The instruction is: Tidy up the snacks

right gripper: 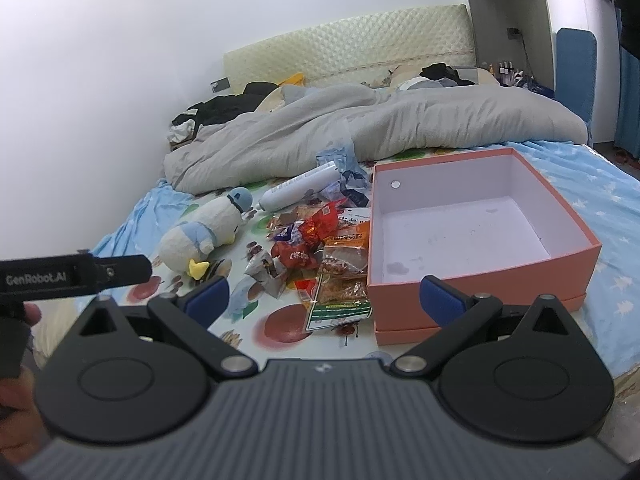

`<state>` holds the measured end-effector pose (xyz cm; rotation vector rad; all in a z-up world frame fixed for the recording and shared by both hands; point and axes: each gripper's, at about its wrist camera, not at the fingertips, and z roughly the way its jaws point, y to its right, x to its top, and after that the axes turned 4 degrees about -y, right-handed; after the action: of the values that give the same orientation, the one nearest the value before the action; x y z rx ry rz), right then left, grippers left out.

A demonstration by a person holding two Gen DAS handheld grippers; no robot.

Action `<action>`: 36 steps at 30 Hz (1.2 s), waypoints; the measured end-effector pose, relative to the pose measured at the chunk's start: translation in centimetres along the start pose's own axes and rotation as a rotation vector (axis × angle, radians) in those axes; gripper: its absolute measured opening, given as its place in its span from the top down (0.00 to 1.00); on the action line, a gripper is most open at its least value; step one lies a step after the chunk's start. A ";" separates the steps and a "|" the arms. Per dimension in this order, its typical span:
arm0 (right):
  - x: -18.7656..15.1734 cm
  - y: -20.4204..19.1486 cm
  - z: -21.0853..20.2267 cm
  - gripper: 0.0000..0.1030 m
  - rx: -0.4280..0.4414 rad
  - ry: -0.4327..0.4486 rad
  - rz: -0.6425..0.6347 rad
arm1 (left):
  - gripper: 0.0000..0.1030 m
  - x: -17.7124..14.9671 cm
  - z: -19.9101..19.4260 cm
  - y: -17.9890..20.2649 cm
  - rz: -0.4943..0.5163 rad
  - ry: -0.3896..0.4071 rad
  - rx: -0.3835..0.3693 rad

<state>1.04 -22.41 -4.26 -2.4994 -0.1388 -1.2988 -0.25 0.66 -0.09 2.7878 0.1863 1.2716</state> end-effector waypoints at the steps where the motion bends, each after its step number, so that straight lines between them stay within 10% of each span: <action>1: 0.0 0.0 0.0 0.00 0.003 -0.003 0.002 | 0.00 0.0 0.0 -0.1 0.002 -0.002 0.001; 36: -2.4 0.3 2.8 0.00 -0.083 -0.054 0.064 | 0.00 -1.4 3.6 -0.9 0.073 -0.043 0.021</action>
<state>1.86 -21.61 -7.76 -2.5869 -0.0172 -1.2360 1.48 1.35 -3.58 2.8618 0.0976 1.2302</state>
